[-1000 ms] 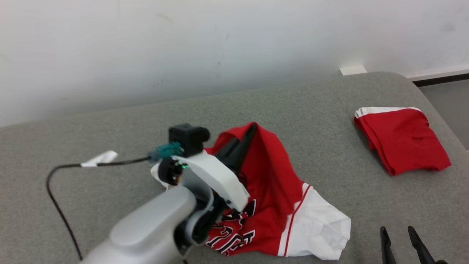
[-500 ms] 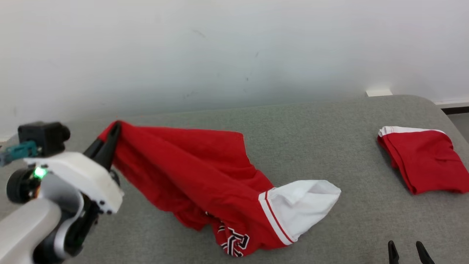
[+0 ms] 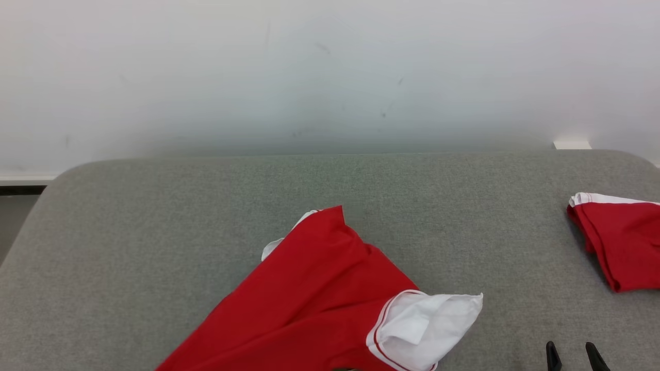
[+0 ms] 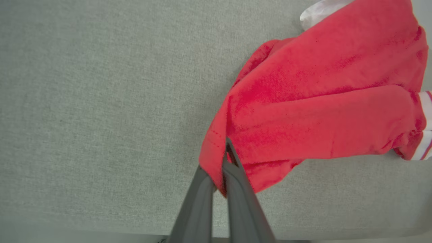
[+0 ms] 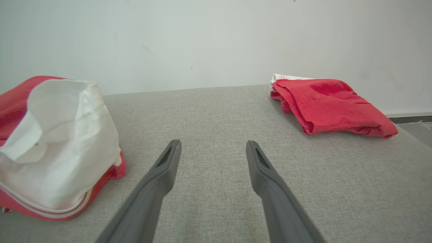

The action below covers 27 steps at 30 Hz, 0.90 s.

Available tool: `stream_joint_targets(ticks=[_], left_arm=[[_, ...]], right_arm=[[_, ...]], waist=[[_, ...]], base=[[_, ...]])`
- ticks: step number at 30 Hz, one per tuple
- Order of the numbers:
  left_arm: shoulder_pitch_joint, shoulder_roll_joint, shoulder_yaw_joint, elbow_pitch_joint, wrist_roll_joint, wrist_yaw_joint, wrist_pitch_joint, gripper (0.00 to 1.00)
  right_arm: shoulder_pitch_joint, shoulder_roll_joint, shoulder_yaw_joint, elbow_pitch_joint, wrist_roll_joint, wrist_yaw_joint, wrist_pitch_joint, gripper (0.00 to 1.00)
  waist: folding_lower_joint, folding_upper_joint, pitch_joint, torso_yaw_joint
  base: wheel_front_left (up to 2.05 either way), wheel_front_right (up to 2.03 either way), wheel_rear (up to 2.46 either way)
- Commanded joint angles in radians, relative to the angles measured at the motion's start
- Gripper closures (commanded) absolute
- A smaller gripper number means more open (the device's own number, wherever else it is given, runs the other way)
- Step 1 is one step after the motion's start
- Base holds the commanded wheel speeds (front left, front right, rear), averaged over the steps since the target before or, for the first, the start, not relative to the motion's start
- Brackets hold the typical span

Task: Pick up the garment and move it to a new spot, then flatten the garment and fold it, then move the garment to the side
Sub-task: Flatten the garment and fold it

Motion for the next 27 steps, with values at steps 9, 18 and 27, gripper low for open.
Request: stream_joint_targets(ticks=[9, 18, 27], left_arm=[[-0.007, -0.118, 0.027, 0.194, -0.018, -0.088, -0.067, 1.00], [-0.195, -0.258, 0.057, 0.436, 0.079, -0.132, -0.098, 0.92], [-0.267, -0.316, 0.021, 0.633, 0.124, -0.156, -0.079, 0.00]], right_arm=[[-0.014, -0.002, 0.012, 0.006, -0.020, -0.003, -0.003, 0.00], [-0.041, -0.002, 0.028, 0.005, -0.022, -0.003, -0.003, 0.00], [-0.057, -0.002, 0.033, 0.010, -0.007, -0.003, -0.003, 0.00]], waist=[[0.0000, 0.0000, 0.013, 0.022], [0.0000, 0.0000, 0.064, 0.003], [0.0000, 0.0000, 0.094, -0.011]], base=[[0.00, 0.00, 0.00], [0.00, 0.00, 0.00], [0.00, 0.00, 0.00]])
